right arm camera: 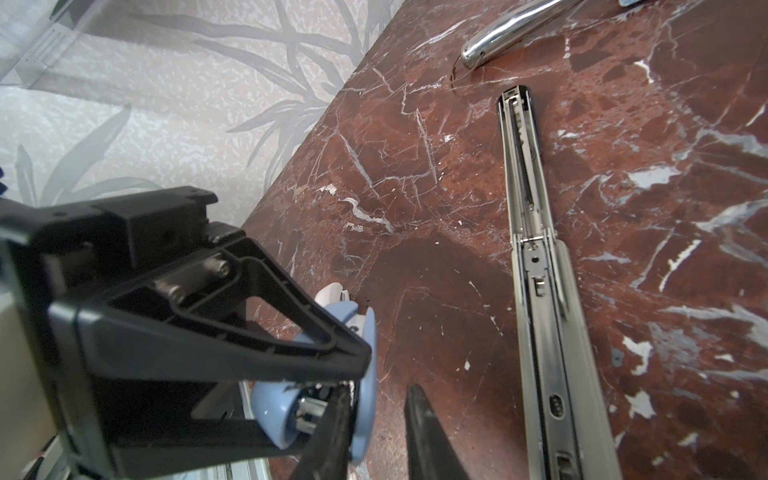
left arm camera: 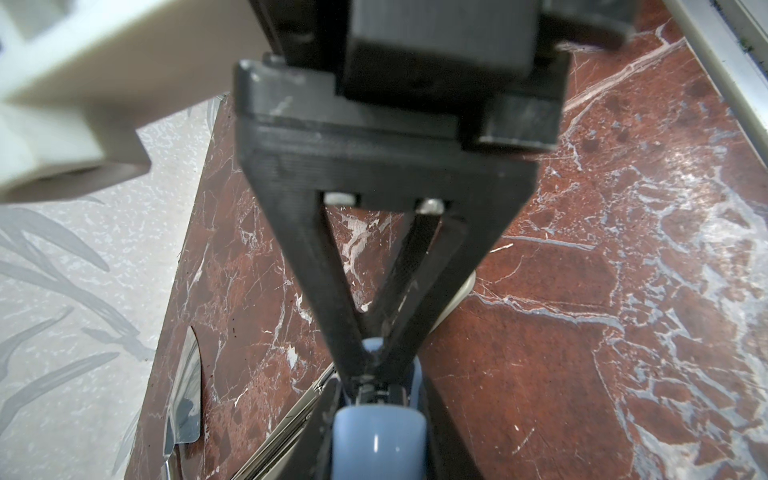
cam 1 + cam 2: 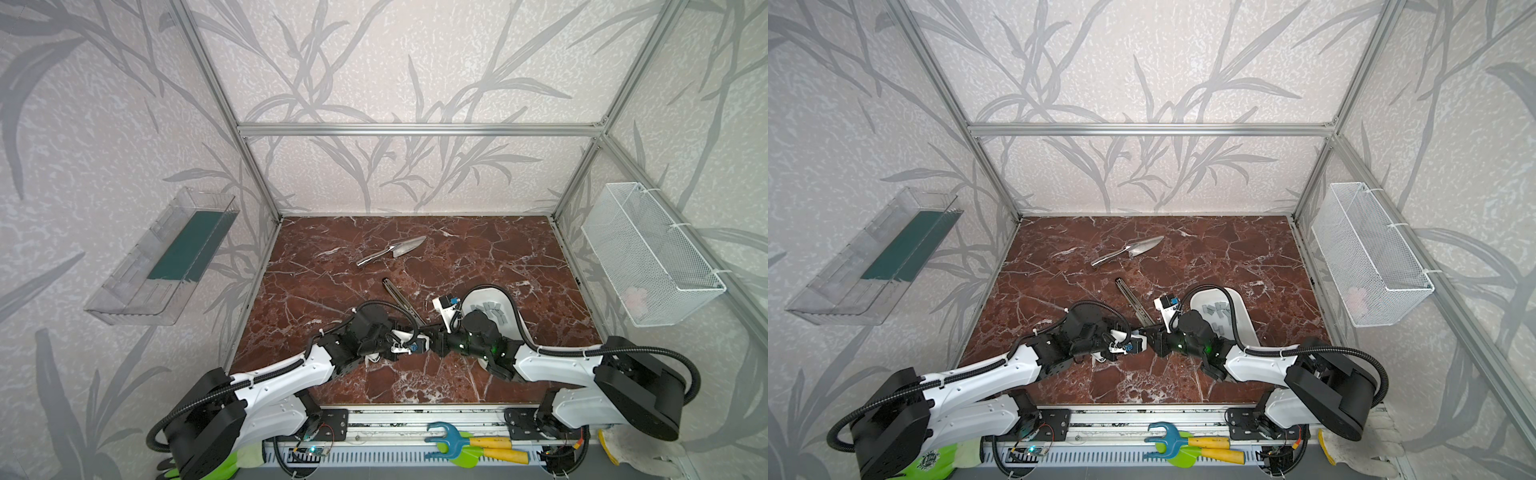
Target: Load the staples into the stapler
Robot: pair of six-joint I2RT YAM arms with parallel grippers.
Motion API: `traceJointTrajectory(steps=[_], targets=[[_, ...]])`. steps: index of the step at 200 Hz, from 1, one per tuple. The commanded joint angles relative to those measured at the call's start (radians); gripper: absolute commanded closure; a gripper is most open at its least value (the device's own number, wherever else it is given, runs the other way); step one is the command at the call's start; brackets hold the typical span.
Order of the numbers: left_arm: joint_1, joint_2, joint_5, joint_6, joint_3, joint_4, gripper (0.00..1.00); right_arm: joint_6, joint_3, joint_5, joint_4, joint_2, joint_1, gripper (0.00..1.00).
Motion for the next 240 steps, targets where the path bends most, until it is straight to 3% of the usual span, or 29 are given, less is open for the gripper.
traceJointTrajectory(steps=[1, 34, 63, 115, 165, 213, 240], targets=[[-0.018, -0.012, 0.112, 0.006, 0.007, 0.193, 1.0, 0.042, 0.028, -0.064, 0.04, 0.028, 0.007, 0.75], [-0.019, -0.006, 0.096, -0.002, -0.007, 0.258, 1.0, 0.076, 0.023, -0.091, 0.086, 0.022, 0.008, 0.79], [-0.02, 0.006, 0.088, -0.011, -0.027, 0.334, 1.0, 0.099, 0.022, -0.076, 0.06, 0.001, 0.008, 1.0], [-0.017, -0.034, 0.088, -0.004, 0.009, 0.194, 1.0, 0.093, -0.037, 0.021, 0.006, -0.018, -0.036, 1.0], [0.043, -0.179, 0.155, -0.045, -0.018, 0.097, 1.0, 0.129, -0.097, -0.037, 0.198, 0.137, -0.129, 1.0], [0.146, -0.247, 0.264, -0.109, -0.068, 0.124, 1.0, 0.121, -0.105, -0.023, 0.207, 0.141, -0.138, 1.0], [0.17, -0.231, 0.239, -0.143, -0.093, 0.18, 1.0, 0.115, -0.121, -0.01, 0.185, 0.089, -0.138, 1.0]])
